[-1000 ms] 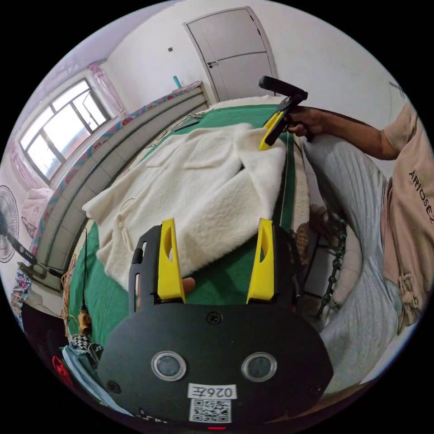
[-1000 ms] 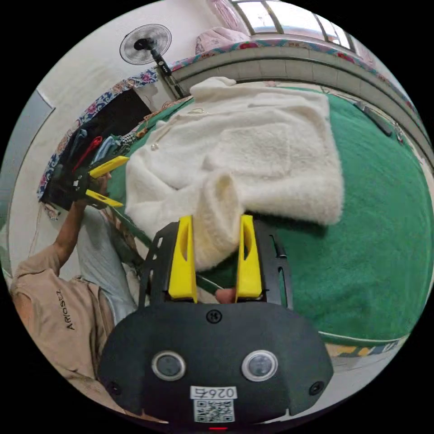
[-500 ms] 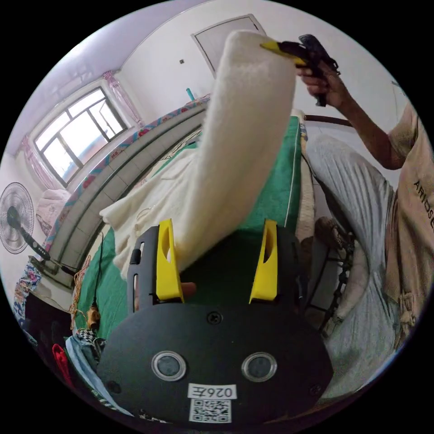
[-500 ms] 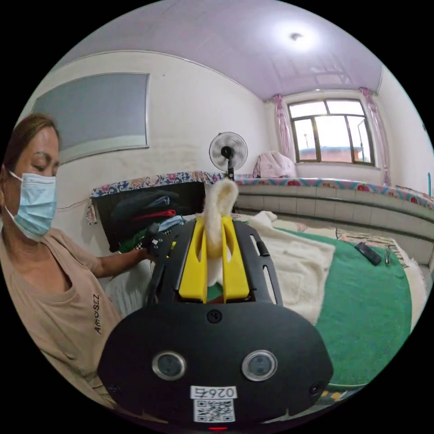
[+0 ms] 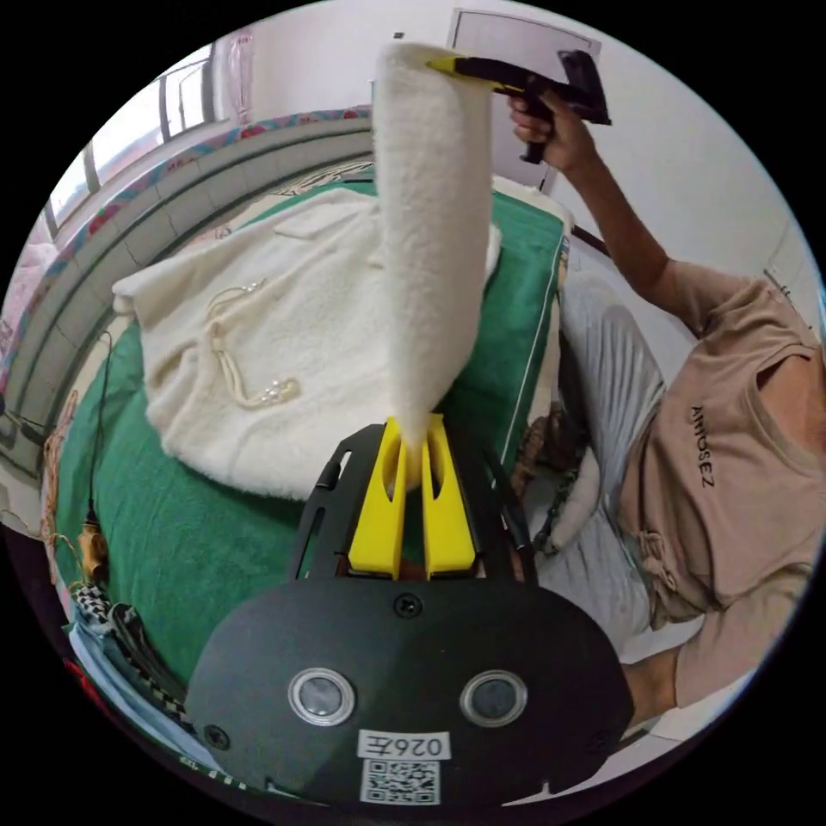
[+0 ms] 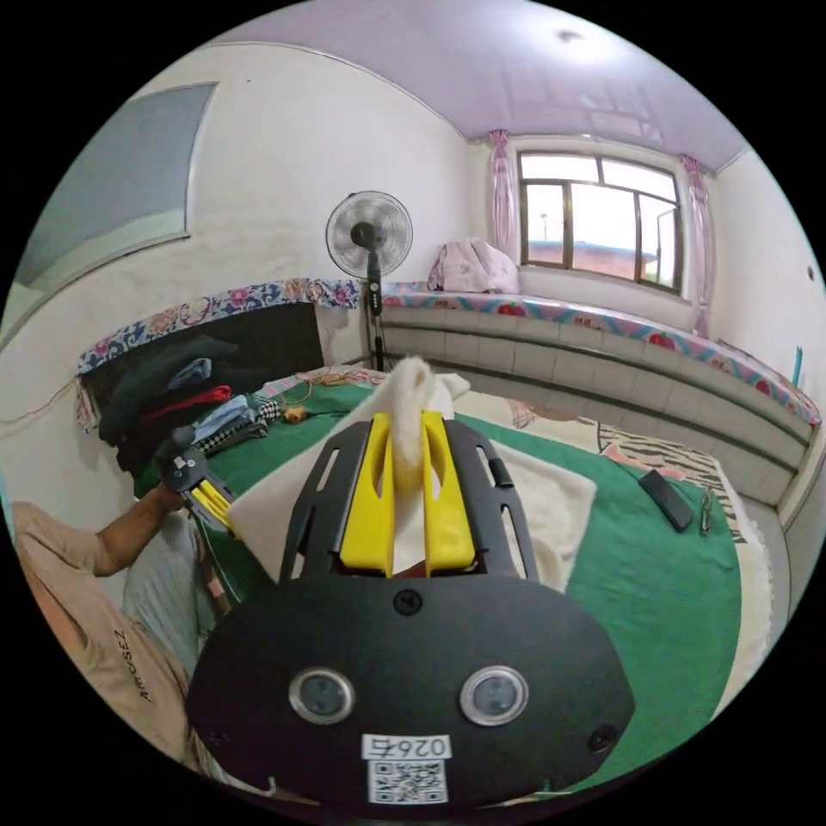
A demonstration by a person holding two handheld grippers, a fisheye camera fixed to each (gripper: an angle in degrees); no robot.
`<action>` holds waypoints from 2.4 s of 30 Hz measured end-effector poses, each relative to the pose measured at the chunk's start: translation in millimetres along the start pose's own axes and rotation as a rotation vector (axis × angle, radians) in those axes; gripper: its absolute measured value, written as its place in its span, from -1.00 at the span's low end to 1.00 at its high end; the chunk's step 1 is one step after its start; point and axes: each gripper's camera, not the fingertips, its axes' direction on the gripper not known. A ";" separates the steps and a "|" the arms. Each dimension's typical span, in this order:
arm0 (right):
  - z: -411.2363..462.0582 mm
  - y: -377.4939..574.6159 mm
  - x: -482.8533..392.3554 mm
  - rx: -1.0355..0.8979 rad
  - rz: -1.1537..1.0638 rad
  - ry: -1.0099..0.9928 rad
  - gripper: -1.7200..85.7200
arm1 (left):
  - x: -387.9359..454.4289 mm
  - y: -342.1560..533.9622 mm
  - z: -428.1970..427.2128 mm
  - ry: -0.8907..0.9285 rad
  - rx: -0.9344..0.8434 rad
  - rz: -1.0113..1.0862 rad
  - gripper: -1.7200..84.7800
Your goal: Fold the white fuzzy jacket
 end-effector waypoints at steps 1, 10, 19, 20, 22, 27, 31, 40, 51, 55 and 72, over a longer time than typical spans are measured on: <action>37.4 -7.2 15.6 -0.038 0.032 -0.021 -0.95 | -11.6 -1.8 -1.0 0.034 -0.010 -0.008 -0.94; 313.1 -4.2 101.6 -0.616 0.035 0.309 -0.86 | -128.6 50.1 -96.7 0.045 0.465 -0.365 -0.98; 310.8 -23.0 176.9 -0.438 0.191 0.285 -0.82 | -216.9 -20.1 -45.8 0.128 0.126 -0.467 -0.98; 301.6 -33.1 186.6 -0.351 0.235 0.223 -0.84 | -225.2 -24.9 -51.4 0.123 0.150 -0.462 -0.97; 297.1 -50.7 198.3 -0.266 0.269 0.136 -0.85 | -263.8 -48.1 -88.7 0.065 0.320 -0.430 -0.96; 340.2 -99.4 225.0 -0.257 0.283 -0.027 -0.85 | -376.2 -122.3 -124.2 -0.082 0.534 -0.489 -0.71; 394.8 -112.2 261.2 -0.288 0.359 -0.054 -0.87 | -473.7 -201.0 -100.8 -0.124 0.481 -0.612 -0.43; 404.9 -77.8 340.3 -0.124 0.564 -0.336 -0.92 | -550.0 -256.9 -1.9 0.200 0.330 -0.668 -0.88; 270.5 -97.6 365.8 0.017 0.453 -0.325 -0.86 | -217.5 -219.1 55.5 -0.158 -0.260 0.607 -0.96; 246.8 -100.7 343.4 -0.128 0.374 -0.296 -0.79 | -177.6 -181.3 102.3 -0.426 -0.315 0.587 -0.96; 92.0 -86.9 228.6 -0.015 0.048 -0.485 -0.92 | -256.9 -127.7 60.7 -0.794 0.023 -0.110 -0.82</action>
